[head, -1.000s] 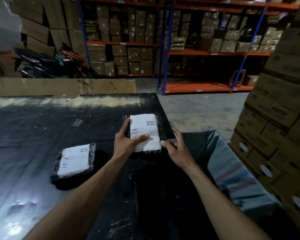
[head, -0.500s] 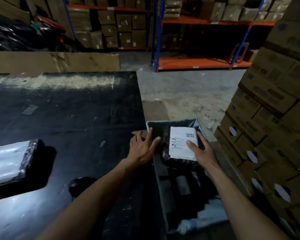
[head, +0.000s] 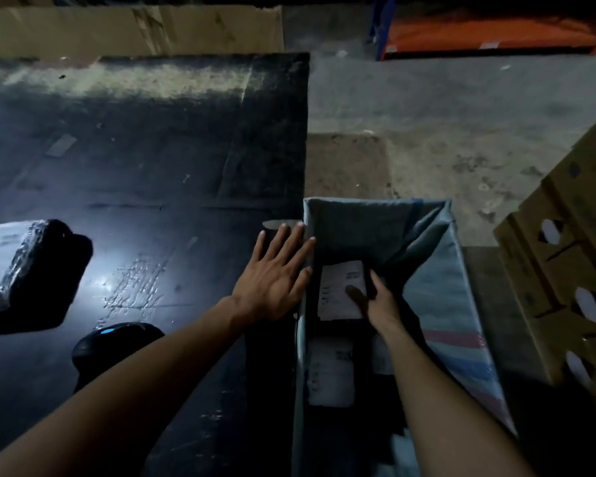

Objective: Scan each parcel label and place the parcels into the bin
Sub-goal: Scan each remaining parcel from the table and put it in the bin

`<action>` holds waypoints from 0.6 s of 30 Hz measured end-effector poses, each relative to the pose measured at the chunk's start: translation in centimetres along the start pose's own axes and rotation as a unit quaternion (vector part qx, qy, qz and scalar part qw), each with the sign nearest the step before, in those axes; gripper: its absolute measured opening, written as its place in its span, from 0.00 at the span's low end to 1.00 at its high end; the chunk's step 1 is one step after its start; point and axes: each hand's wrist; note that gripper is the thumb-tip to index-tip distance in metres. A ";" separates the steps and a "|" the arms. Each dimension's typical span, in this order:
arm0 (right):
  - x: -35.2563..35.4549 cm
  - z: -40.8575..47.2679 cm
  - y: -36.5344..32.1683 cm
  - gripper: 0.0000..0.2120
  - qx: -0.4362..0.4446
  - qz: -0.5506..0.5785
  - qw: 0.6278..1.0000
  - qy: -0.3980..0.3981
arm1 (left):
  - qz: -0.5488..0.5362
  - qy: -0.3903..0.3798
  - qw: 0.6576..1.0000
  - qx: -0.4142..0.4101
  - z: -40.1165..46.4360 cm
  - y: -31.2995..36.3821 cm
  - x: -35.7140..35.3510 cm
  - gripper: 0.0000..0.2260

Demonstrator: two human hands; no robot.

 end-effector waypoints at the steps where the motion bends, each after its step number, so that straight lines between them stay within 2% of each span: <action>1: -0.5 0.7 0.0 0.33 0.004 0.012 1.000 -0.003 | 0.005 0.000 1.000 0.001 0.0 0.1 0.1 0.30; 4: -1.6 2.4 0.4 0.33 0.011 0.041 0.999 -0.011 | 0.011 0.001 1.000 0.002 0.0 0.1 0.0 0.30; 8: -2.4 2.9 2.3 0.36 -0.005 -0.093 0.995 -0.024 | 0.010 0.006 1.000 0.002 0.0 0.1 -0.3 0.29; 11: -2.6 3.4 2.6 0.37 0.002 -0.106 0.994 -0.035 | 0.012 0.006 1.000 0.003 0.2 -0.1 -0.4 0.29; 15: -2.4 3.7 1.8 0.38 -0.082 -0.186 0.977 -0.058 | 0.011 -0.001 1.000 -0.003 0.2 -0.2 -0.5 0.29; 18: -2.5 2.7 0.0 0.39 -0.131 -0.235 0.962 -0.046 | 0.007 -0.005 1.000 -0.006 0.3 -0.4 -0.6 0.30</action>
Point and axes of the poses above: each hand's wrist, its own z-axis towards the middle knuckle, its own x-axis out of the back of the hand, y = z × x, and after that the axes turned 15 degrees about -y, right-handed
